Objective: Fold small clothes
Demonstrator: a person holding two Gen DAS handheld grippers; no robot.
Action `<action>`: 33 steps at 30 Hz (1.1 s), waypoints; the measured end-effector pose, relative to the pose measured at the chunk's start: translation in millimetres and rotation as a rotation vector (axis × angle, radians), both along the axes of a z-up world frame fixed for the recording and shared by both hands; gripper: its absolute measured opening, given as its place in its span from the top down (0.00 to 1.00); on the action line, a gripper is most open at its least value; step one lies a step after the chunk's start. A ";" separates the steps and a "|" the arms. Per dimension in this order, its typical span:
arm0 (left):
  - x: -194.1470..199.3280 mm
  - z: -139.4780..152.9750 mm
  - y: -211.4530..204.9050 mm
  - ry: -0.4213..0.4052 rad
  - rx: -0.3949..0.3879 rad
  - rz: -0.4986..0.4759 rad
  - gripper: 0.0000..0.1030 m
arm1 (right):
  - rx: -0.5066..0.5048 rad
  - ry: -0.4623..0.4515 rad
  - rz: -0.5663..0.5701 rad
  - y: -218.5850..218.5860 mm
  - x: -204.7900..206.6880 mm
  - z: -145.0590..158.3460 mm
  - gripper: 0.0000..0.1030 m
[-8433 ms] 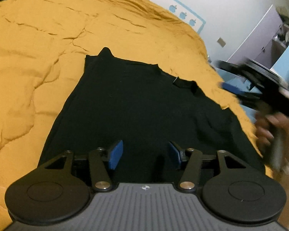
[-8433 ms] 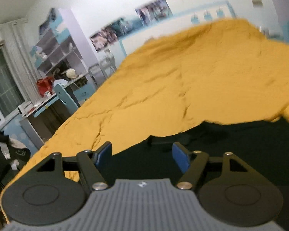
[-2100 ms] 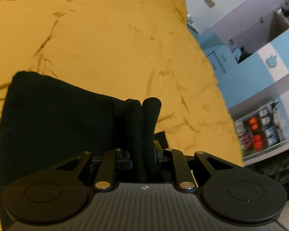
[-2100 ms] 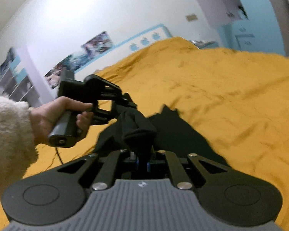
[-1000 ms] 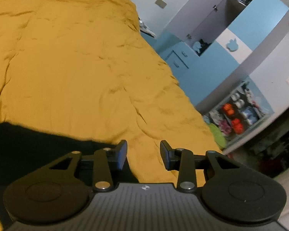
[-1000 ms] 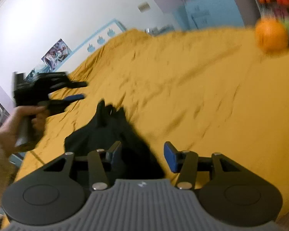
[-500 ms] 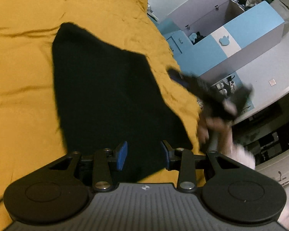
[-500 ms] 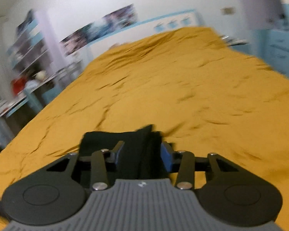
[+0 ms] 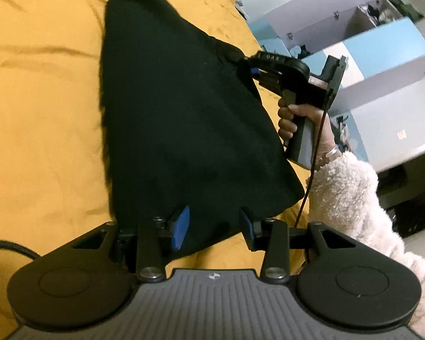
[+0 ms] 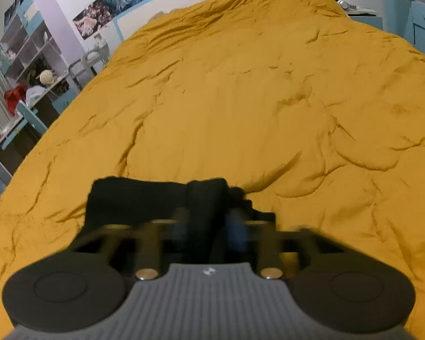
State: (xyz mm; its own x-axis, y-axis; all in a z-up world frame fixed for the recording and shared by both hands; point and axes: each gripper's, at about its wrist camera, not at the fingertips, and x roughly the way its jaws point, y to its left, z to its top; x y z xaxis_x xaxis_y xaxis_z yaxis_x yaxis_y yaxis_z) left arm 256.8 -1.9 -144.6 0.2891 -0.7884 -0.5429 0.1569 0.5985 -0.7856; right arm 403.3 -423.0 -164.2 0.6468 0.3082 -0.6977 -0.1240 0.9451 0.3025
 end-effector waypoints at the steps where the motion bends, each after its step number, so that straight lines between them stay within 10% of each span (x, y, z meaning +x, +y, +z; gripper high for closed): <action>1: -1.3 1.0 0.3 0.003 -0.006 0.001 0.53 | -0.025 -0.020 -0.004 1.3 -1.2 3.4 0.92; 11: -7.9 1.8 -1.3 -0.021 0.020 -0.005 0.53 | 0.083 0.024 -0.103 -28.9 -4.4 -21.7 0.85; 19: -11.4 3.0 -4.3 -0.017 0.036 0.001 0.53 | -0.039 -0.073 0.067 -9.1 -152.2 59.6 0.89; 25: -14.8 4.0 -9.9 -0.014 0.054 0.010 0.52 | -0.139 -0.104 0.101 0.5 -249.7 41.8 0.89; 33: -17.9 30.2 16.2 0.008 0.028 0.102 0.46 | -0.114 -0.047 0.000 -17.2 -264.0 4.5 1.00</action>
